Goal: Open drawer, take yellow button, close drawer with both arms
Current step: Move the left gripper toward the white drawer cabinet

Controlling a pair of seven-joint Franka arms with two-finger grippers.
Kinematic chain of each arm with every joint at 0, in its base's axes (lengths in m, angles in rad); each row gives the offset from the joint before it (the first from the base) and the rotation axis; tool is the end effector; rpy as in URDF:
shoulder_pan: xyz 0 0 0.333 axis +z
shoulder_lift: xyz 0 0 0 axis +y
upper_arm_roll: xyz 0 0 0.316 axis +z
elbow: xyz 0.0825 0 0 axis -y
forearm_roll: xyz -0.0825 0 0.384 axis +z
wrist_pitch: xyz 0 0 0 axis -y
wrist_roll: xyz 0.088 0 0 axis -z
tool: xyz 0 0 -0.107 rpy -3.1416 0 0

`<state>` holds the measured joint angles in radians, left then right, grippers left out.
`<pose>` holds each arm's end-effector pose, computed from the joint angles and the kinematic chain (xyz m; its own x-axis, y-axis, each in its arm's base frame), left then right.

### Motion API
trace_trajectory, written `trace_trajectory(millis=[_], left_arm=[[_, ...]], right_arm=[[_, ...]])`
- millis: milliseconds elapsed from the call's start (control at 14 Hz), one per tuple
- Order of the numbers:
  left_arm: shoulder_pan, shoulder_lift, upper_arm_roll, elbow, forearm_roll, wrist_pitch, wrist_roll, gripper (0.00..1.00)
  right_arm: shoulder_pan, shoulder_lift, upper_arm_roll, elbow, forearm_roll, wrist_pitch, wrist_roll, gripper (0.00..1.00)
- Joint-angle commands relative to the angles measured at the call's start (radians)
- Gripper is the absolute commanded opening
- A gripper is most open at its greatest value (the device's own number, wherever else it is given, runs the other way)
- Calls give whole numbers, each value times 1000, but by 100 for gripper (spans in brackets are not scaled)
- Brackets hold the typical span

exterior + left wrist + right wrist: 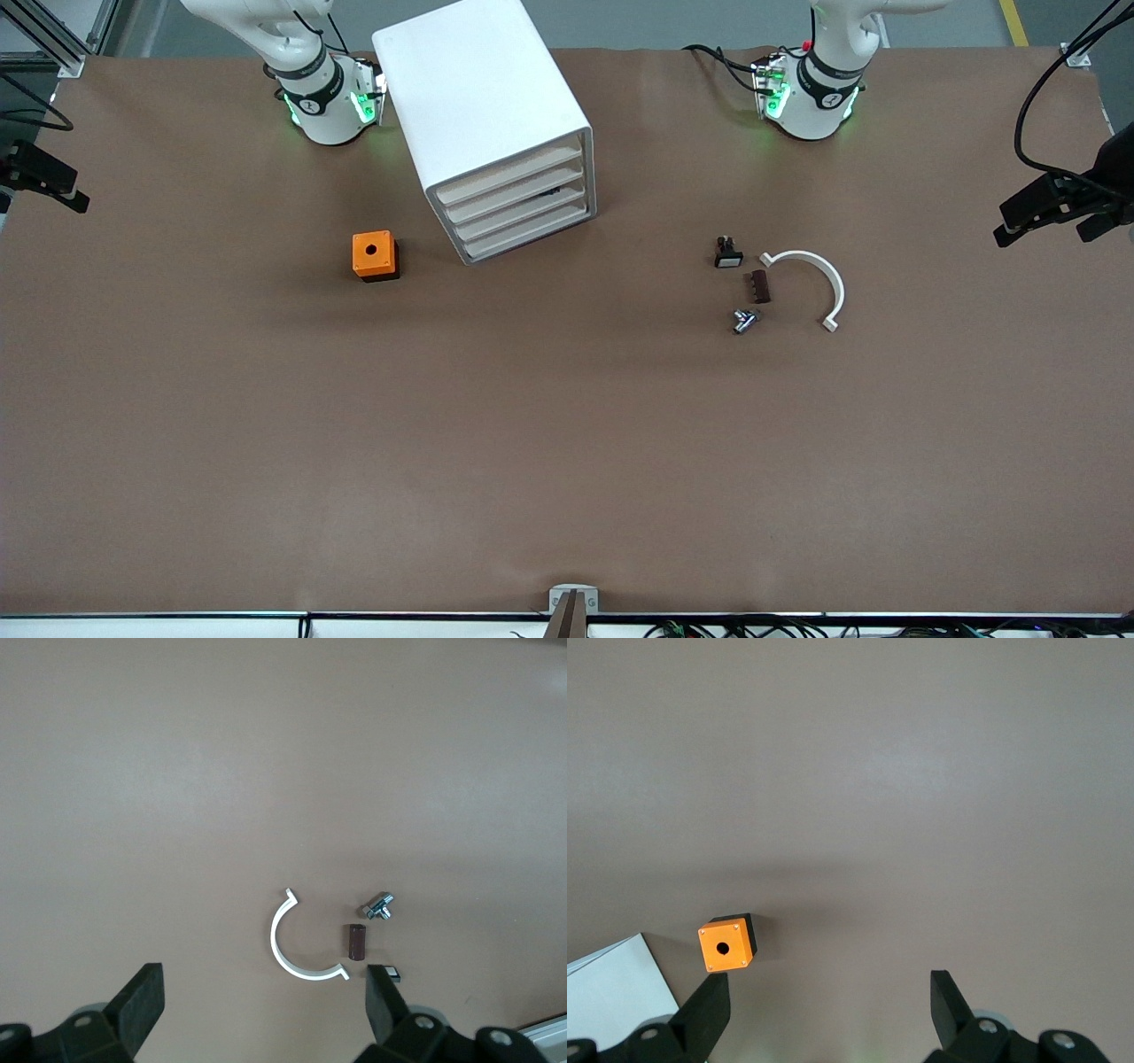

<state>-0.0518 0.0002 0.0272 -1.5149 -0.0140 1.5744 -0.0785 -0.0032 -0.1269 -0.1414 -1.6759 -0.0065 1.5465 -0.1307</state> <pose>0.5554 -0.0152 0.6511 0.9969 0.0540 0.0580 0.0530 -0.9984 0.0186 0.5059 -0.0793 0.6398 0.9999 -0.0129 -0.0022 -0.0129 -0.9998 -0.0117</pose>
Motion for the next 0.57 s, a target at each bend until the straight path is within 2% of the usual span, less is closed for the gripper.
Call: trace_trajectory(millis=[0,501], left_arm=[[4,4,-4,15,9,-13,20,100],[29,17,7,12,12,-14,19,100]], right_arm=[[5,-42,3,-44,-21,4,14,100],[3,-42,2,-44,-21,4,13,100]])
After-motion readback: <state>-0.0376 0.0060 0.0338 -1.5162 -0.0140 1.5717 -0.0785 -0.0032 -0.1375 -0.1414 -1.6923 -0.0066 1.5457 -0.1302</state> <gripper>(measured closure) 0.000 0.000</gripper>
